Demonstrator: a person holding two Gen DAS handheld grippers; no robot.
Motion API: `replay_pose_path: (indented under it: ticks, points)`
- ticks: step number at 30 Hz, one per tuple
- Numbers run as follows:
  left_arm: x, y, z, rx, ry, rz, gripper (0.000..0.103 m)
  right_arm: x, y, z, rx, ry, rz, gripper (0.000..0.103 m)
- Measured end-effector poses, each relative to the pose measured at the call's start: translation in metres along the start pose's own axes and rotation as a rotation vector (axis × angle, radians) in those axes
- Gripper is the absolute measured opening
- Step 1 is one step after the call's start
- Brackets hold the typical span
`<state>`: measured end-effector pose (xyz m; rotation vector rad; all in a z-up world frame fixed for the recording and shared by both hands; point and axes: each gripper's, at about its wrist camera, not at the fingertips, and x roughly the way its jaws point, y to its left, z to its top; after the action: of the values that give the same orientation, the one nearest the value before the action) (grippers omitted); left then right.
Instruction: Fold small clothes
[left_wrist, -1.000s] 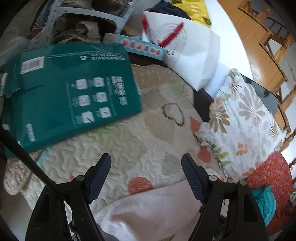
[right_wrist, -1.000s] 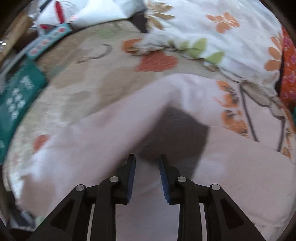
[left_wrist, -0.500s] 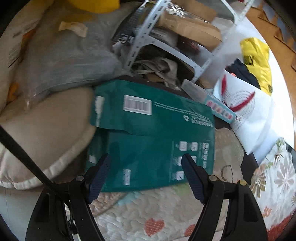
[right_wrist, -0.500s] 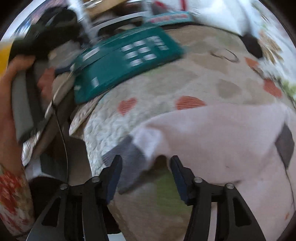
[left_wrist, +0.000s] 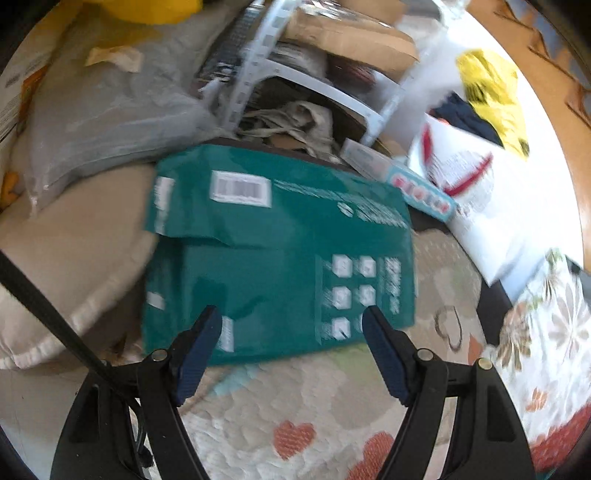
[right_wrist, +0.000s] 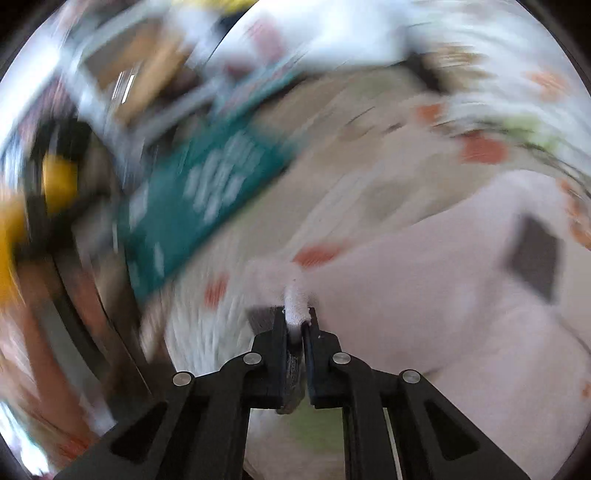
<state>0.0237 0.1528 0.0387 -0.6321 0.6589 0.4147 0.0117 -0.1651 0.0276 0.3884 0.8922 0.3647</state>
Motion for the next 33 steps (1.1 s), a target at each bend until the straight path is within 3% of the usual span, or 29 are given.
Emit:
replay_pose_path:
  ticks: [3,6,8,9,10,11,13,15,20,23,25,28,29,30,31,33]
  points:
    - [0.000,-0.028,-0.016,0.073,0.030,-0.038,0.077,-0.080,-0.090,0.020,0.247,-0.169,-0.015,0.009]
    - [-0.003,-0.062,-0.037,0.167,0.059,-0.082,0.077,-0.150,-0.184,0.005,0.467,-0.294,-0.111,0.009]
    - [-0.004,-0.086,-0.053,0.231,0.083,-0.111,0.077,-0.179,-0.238,-0.015,0.603,-0.331,-0.216,0.013]
    - [-0.005,-0.095,-0.059,0.254,0.092,-0.121,0.077,-0.193,-0.272,-0.032,0.680,-0.323,-0.334,0.017]
    - [-0.006,-0.102,-0.066,0.275,0.102,-0.132,0.077,-0.200,-0.290,-0.041,0.714,-0.295,-0.417,0.032]
    - [-0.005,-0.112,-0.072,0.299,0.115,-0.143,0.077,-0.208,-0.308,-0.053,0.750,-0.263,-0.498,0.036]
    - [-0.005,-0.129,-0.085,0.345,0.141,-0.163,0.077,-0.230,-0.327,-0.079,0.791,-0.274,-0.531,0.039]
    - [-0.006,-0.145,-0.099,0.391,0.158,-0.178,0.077,-0.244,-0.329,-0.090,0.765,-0.281,-0.555,0.045]
    - [-0.006,-0.170,-0.127,0.465,0.201,-0.198,0.077,-0.230,-0.305,-0.070,0.564,-0.235,-0.575,0.045]
    - [-0.006,-0.178,-0.139,0.486,0.217,-0.201,0.077,-0.203,-0.277,-0.057,0.359,-0.170,-0.562,0.046]
    - [-0.005,-0.184,-0.145,0.495,0.222,-0.199,0.077,-0.177,-0.258,-0.049,0.234,-0.120,-0.557,0.053]
    - [-0.003,-0.191,-0.152,0.507,0.232,-0.199,0.077,-0.139,-0.244,-0.044,0.105,-0.046,-0.629,0.056]
    - [-0.003,-0.193,-0.155,0.510,0.237,-0.204,0.077,-0.127,-0.246,-0.044,0.078,-0.017,-0.680,0.054]
    - [-0.003,-0.196,-0.158,0.517,0.238,-0.205,0.077,-0.119,-0.250,-0.044,0.067,0.012,-0.725,0.026]
    - [-0.003,-0.198,-0.161,0.525,0.240,-0.207,0.077,-0.116,-0.255,-0.044,0.069,0.028,-0.747,0.005]
    - [-0.002,-0.201,-0.165,0.543,0.248,-0.211,0.077,-0.134,-0.271,-0.043,0.142,-0.015,-0.721,0.004]
